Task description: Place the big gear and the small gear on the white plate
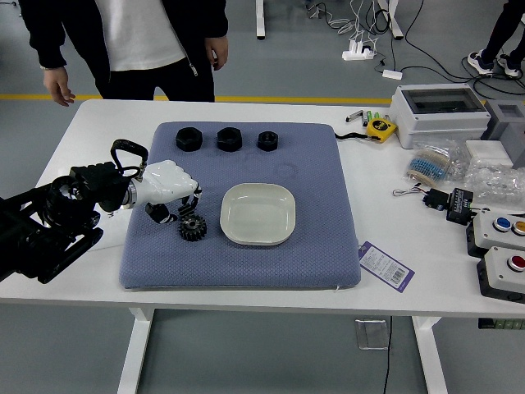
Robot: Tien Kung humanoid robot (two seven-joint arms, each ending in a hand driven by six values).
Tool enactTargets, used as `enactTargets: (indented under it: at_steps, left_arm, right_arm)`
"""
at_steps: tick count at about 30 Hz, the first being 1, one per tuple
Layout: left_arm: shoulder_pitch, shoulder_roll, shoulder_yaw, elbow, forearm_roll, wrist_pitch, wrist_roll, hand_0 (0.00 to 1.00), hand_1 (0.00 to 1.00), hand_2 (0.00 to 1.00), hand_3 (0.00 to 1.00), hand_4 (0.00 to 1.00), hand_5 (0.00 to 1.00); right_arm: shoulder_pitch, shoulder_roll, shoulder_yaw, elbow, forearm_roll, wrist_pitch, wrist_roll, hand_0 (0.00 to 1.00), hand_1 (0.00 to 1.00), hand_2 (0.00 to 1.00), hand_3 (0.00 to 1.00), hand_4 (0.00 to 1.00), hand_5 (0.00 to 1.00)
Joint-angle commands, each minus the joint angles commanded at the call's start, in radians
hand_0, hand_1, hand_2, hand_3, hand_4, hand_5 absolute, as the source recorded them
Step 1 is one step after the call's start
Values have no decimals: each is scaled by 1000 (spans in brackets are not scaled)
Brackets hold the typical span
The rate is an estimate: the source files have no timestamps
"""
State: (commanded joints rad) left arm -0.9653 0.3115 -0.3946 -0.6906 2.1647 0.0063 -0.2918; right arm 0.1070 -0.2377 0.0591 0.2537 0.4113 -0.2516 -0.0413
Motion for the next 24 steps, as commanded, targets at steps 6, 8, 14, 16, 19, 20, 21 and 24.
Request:
enactTargets:
  at_steps: [6, 8, 14, 16, 19, 20, 21, 24]
  left_arm:
    - [4, -5, 5, -1, -14, -4, 0, 571, 489, 525, 553, 805, 2]
    - [4, -6, 6, -1, -20, -5, 1, 540, 463, 502, 551, 799, 2]
    - [4, -8, 6, 1, -48, -16, 7, 487, 418, 466, 533, 791, 2]
    - [4, -8, 6, 2, -57, -21, 9, 487, 418, 466, 533, 791, 2]
    - [5, -9, 7, 6, -70, -26, 14, 487, 418, 466, 533, 791, 2]
    - [5, -10, 7, 6, -71, -26, 14, 411, 341, 397, 465, 662, 2]
    - [5, -10, 8, 7, -73, -26, 15, 411, 341, 397, 465, 662, 2]
    - [4, -12, 8, 8, -77, -25, 18, 411, 341, 397, 465, 662, 2]
  right_arm:
    - [-4, 1, 2, 0, -2, -1, -1, 660, 650, 727, 594, 790, 728]
    - [-5, 1, 3, 0, -3, -1, -1, 658, 649, 727, 593, 789, 727]
    - [-8, 1, 5, 0, -8, -1, -2, 659, 649, 727, 593, 788, 727]
    - [-9, 1, 6, 0, -9, -1, -2, 659, 649, 727, 593, 788, 727]
    - [-10, 1, 7, 0, -12, -2, -3, 659, 649, 727, 593, 788, 727]
    - [-10, 1, 7, 0, -12, -2, -3, 659, 649, 728, 593, 788, 726]
    - [-11, 1, 8, 0, -13, -2, -3, 659, 649, 728, 593, 788, 726]
    - [-12, 2, 8, 0, -14, -2, -3, 659, 649, 728, 593, 788, 726]
